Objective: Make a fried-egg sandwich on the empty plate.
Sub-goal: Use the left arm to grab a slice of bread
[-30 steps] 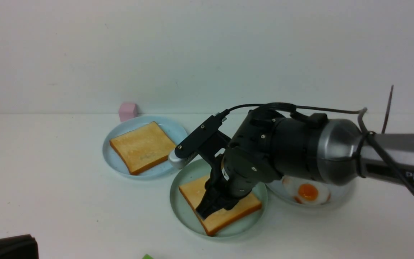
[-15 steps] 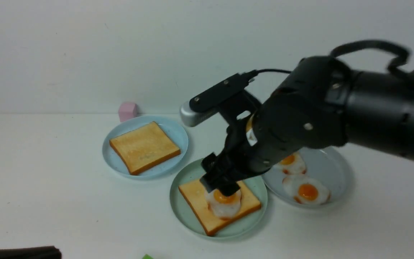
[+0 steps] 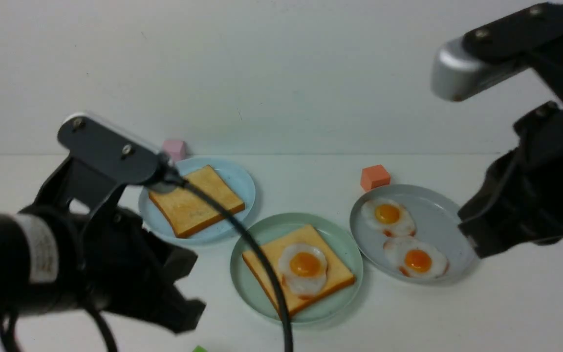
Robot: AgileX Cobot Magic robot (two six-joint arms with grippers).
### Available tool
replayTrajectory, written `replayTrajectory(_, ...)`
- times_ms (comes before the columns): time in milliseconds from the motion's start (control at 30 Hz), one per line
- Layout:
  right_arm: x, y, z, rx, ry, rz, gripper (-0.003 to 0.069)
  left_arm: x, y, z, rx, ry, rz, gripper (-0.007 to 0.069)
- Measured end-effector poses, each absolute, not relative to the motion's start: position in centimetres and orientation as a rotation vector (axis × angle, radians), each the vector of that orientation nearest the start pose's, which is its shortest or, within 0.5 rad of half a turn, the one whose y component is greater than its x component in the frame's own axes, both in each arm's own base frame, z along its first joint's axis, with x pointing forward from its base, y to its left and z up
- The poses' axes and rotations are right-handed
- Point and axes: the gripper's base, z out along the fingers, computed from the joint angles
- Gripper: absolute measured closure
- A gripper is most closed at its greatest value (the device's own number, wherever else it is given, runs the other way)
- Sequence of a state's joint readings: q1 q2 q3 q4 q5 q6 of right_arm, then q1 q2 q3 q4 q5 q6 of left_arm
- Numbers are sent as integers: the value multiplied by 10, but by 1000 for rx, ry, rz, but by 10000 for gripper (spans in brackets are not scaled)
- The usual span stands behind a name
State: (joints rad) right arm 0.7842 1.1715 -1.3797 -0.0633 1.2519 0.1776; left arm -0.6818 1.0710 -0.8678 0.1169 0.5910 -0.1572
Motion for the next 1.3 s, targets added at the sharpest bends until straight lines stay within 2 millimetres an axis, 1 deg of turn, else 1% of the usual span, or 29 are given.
replayTrajectory(33,145,140,425,-755,2414,344,669,189,-133,324,636,2216,-290,638)
replayTrajectory(100,131,130,431,-748,2386,405,665,213,-129,324,588,2258,-255,638)
replayTrajectory(167,118,120,433,-743,2366,454,662,236,-125,317,581,2318,-239,638)
replayTrajectory(233,104,109,431,-742,2355,490,658,260,-122,308,590,2370,-261,638)
replayTrajectory(267,103,108,431,-742,2354,493,658,261,-121,310,590,2366,-267,638)
replayTrajectory(300,93,100,426,-743,2354,517,656,280,-121,300,618,2407,-313,638)
replayTrajectory(367,81,91,422,-743,2345,537,655,301,-119,292,633,2424,-347,638)
replayTrajectory(400,78,88,421,-744,2345,545,654,309,-120,286,642,2436,-361,638)
replayTrajectory(467,66,80,418,-761,2322,580,652,332,-120,274,633,2455,-385,638)
replayTrajectory(567,54,73,421,-797,2256,640,652,355,-125,253,634,2491,-392,638)
replayTrajectory(600,54,73,421,-799,2251,644,652,356,-125,255,635,2486,-392,638)
replayTrajectory(633,49,71,424,-813,2204,682,652,370,-129,241,661,2497,-383,632)
replayTrajectory(667,47,70,426,-812,2181,701,652,378,-130,234,682,2493,-369,622)
replayTrajectory(700,46,69,427,-811,2168,709,651,383,-131,232,699,2486,-356,610)
replayTrajectory(733,44,69,428,-812,2155,715,650,390,-132,225,733,2484,-327,593)
replayTrajectory(767,44,68,428,-815,2148,716,650,398,-133,218,766,2481,-295,562)
replayTrajectory(900,43,68,428,-823,2152,712,649,416,-131,201,857,2465,-174,427)
replayTrajectory(933,43,68,428,-823,2153,711,649,417,-131,202,860,2462,-169,420)
replayTrajectory(967,43,67,428,-824,2154,710,649,422,-131,195,880,2448,-128,365)
replayTrajectory(1033,43,67,428,-824,2154,709,648,426,-130,188,894,2435,-94,312)
replayTrajectory(1067,43,67,428,-824,2154,709,648,427,-130,186,895,2435,-91,307)
replayTrajectory(1100,43,67,428,-824,2154,708,648,430,-130,181,899,2425,-73,281)
replayTrajectory(1200,43,67,428,-823,2154,705,647,432,-130,174,902,2430,-68,269)
replayTrajectory(1300,44,67,428,-821,2149,707,645,434,-130,162,911,2449,-66,263)
